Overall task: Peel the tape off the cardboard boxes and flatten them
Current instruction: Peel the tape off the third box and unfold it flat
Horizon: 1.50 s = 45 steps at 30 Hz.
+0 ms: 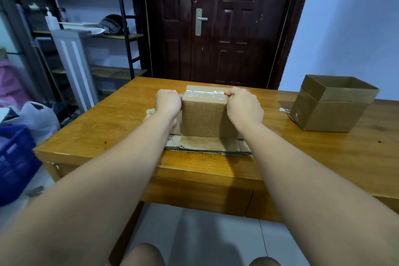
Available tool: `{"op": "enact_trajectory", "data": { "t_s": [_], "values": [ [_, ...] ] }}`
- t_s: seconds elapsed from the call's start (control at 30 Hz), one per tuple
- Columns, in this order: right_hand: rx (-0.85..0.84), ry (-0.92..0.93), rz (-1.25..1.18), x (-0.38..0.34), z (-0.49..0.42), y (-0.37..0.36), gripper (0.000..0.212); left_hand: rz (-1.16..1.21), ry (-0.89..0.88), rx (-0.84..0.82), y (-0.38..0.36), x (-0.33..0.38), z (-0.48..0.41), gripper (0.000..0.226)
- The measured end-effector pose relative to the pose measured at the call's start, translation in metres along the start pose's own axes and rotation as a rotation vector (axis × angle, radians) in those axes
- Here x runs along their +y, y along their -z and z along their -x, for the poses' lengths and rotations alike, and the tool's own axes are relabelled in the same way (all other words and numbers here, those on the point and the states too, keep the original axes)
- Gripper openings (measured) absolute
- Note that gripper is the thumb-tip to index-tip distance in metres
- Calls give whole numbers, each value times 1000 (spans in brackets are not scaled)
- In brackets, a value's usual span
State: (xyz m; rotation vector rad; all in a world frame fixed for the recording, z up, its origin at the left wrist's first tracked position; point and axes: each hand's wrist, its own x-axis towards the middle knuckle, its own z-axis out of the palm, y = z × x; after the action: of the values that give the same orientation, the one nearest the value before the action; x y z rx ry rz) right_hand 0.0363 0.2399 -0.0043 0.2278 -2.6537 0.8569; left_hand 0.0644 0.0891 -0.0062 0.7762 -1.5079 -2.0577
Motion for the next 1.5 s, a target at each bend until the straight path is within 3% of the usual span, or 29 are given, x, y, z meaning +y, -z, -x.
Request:
{"op": "enact_trajectory", "data": {
  "t_s": [0.07,0.23,0.33,0.63,1.03,1.23,1.3,1.5],
  "values": [
    [-5,-1,-8,0,0,0,40,27,-78,9,3,-1,2,28],
    [3,-8,-17,-1,1,2,39,-209,-181,73,-1,3,-2,28],
    [-9,2,3,-2,3,3,40,-198,-227,106,1,2,-2,17],
    [-71,4,58,-9,0,8,38,-260,-458,63,8,1,1,14],
    [-90,2,126,-14,-4,8,35,-664,-804,-178,14,15,8,15],
    [-117,-21,152,-17,-7,10,36,-1130,-1074,-268,-8,18,30,26],
    [-124,-36,147,-17,-7,9,36,-1158,-1069,-214,-19,17,34,30],
    [-111,-51,93,-13,-8,8,33,-734,-702,-199,-40,27,41,19]
  ]
}}
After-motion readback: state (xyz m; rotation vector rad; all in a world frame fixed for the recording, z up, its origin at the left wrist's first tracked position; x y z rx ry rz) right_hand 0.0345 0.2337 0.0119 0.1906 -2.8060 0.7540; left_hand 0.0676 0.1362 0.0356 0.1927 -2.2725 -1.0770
